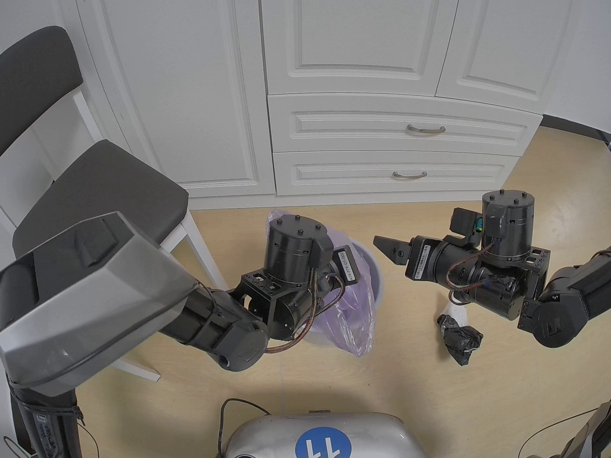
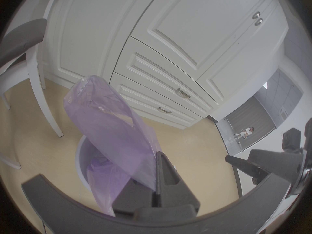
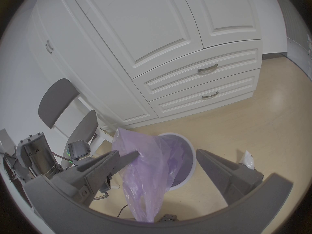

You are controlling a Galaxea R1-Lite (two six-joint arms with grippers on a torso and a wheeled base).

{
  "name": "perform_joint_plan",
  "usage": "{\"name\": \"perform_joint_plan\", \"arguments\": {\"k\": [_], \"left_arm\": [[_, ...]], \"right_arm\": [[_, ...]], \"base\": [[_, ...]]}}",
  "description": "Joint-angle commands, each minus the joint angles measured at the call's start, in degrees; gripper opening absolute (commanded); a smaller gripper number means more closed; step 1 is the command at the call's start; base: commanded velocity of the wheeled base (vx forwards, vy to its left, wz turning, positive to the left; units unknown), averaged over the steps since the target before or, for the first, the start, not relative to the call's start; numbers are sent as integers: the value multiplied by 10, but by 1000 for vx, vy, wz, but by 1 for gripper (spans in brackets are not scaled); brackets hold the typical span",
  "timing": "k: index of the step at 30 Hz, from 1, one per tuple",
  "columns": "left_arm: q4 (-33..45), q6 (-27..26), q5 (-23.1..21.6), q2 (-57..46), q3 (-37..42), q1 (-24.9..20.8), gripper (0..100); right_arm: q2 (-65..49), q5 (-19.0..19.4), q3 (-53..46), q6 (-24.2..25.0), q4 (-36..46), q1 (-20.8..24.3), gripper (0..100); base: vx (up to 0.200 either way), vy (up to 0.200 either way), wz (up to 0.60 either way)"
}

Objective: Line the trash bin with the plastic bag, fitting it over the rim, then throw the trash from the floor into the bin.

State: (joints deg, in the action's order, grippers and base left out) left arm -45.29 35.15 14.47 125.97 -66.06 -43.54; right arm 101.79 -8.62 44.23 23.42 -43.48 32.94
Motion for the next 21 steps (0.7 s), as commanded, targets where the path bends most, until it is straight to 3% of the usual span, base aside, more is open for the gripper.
{"name": "perform_joint_plan", "arguments": {"k": [1,10,21], "left_arm": [[2,16,8,49,-39,8,0],[6,18,14,110,-93,36,0],[11,19,13,162,-114,34,0]], "right_arm": [[16,-6,8,2,-1,-2,100],[39,-18,17,5,-7,2,100],[73,-21,25,12,-8,3,100]], "base": [[0,0,0],[0,0,0],[0,0,0]]}}
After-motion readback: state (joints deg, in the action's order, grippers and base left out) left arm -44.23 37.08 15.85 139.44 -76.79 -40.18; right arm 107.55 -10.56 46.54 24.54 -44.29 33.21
